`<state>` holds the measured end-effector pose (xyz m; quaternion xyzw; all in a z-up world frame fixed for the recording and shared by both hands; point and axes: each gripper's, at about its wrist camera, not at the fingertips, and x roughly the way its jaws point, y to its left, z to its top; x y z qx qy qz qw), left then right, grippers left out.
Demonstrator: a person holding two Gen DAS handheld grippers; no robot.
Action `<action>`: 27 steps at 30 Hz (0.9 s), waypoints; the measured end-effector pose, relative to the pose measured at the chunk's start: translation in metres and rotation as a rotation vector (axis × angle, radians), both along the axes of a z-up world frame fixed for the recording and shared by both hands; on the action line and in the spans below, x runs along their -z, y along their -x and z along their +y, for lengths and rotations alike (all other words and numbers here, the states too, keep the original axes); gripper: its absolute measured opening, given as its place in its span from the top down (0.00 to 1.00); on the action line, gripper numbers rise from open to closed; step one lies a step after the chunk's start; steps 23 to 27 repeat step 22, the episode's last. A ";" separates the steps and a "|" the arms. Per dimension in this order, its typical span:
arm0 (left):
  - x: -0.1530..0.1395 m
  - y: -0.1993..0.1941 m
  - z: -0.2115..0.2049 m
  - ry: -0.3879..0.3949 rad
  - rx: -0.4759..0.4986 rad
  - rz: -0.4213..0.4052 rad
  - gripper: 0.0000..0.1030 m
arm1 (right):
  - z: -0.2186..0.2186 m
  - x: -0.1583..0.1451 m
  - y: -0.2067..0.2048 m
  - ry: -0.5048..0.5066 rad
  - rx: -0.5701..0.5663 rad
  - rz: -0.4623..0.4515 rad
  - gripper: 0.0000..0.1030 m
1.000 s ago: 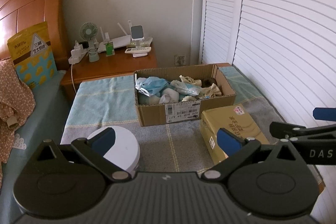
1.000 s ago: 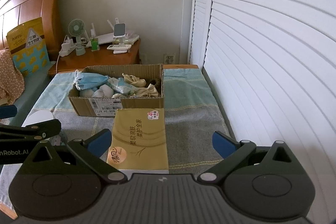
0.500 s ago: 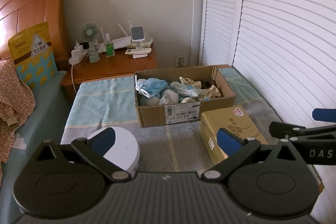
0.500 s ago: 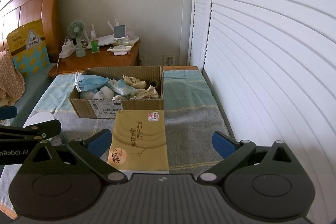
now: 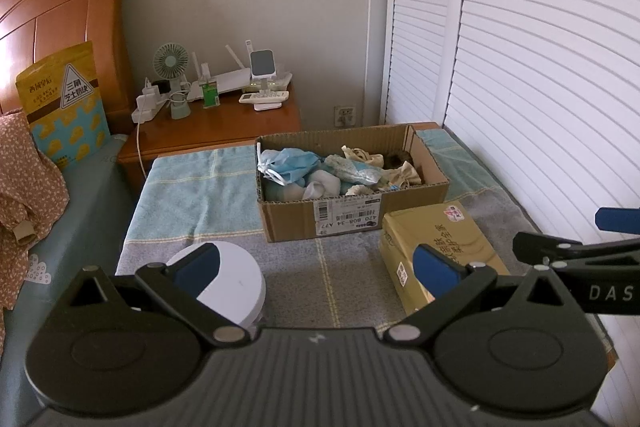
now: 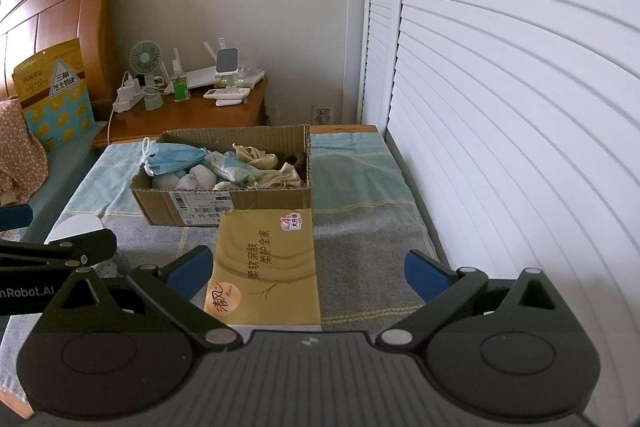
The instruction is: Organize soft objects
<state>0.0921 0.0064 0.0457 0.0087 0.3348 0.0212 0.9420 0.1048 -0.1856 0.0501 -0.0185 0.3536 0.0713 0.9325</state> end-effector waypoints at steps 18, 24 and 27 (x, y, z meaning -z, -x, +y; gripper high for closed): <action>-0.002 0.001 0.000 0.002 0.002 -0.005 0.01 | -0.001 0.000 0.001 0.009 0.006 -0.005 0.00; -0.002 0.000 0.000 0.003 0.001 -0.004 0.01 | -0.001 0.000 0.001 0.010 0.006 -0.004 0.00; -0.002 0.000 0.000 0.003 0.001 -0.004 0.01 | -0.001 0.000 0.001 0.010 0.006 -0.004 0.00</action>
